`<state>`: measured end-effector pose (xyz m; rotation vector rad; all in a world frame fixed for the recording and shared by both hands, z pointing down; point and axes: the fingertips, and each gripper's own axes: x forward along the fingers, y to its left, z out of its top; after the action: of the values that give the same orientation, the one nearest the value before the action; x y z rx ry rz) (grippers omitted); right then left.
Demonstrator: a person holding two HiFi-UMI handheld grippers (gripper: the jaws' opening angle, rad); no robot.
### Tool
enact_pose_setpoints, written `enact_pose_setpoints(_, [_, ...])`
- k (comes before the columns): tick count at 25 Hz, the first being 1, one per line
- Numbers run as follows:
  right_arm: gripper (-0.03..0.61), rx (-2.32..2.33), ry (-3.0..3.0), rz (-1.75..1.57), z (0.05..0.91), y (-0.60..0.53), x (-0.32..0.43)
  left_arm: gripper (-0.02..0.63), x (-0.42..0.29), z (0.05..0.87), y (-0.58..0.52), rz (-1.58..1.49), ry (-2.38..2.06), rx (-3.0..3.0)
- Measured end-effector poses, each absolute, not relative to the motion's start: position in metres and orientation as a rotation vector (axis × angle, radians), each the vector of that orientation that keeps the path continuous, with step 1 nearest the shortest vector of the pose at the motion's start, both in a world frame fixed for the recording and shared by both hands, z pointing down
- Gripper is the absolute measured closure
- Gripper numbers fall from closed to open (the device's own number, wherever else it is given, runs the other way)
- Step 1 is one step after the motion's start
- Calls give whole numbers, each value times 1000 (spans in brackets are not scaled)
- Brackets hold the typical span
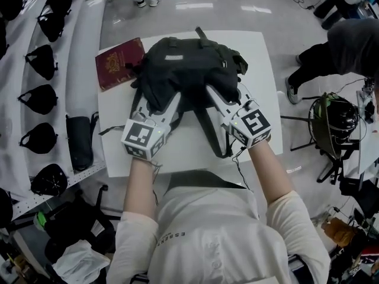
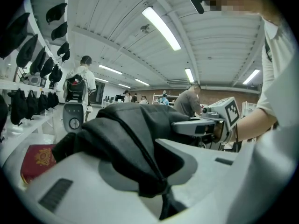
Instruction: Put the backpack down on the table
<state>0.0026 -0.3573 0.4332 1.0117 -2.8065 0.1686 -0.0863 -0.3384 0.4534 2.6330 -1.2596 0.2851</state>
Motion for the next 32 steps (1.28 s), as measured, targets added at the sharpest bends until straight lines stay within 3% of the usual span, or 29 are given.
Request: enact_pose_setpoints(32, [441, 914, -2687, 571, 563, -224, 36, 517, -60, 573, -195, 296, -1195, 2499])
